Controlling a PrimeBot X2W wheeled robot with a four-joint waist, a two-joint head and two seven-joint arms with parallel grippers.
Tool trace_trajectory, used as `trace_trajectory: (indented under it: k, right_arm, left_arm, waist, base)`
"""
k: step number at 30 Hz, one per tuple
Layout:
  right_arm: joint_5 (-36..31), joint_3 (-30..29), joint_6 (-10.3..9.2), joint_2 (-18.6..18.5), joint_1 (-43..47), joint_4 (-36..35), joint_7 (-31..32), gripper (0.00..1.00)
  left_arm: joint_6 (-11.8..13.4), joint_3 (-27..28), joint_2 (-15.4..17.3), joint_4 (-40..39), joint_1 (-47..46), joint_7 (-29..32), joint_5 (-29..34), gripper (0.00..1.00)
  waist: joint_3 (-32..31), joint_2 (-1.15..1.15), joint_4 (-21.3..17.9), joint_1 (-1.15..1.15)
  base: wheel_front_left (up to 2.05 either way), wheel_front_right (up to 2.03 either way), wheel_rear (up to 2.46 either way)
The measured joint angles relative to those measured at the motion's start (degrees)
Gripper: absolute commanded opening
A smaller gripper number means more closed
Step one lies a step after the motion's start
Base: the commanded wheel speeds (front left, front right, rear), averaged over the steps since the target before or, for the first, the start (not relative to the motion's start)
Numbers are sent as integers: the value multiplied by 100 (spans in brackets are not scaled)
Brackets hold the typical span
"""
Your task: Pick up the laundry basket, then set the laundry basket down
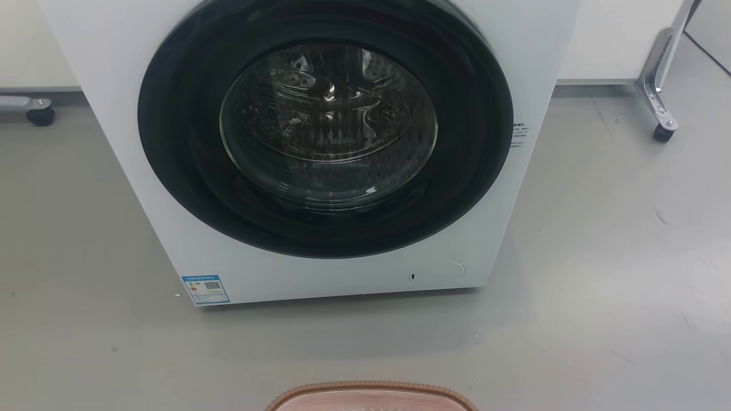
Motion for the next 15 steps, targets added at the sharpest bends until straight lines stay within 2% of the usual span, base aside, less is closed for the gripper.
trace_trajectory:
  k: [15]
  right_arm:
    - [91, 87, 0, 0, -91, 41, -4, 0]
  left_arm:
    - [8, -36, 0, 5, -43, -1, -43, 0]
  waist:
    - [181, 0, 12, 0]
  base:
    - [0, 0, 0]
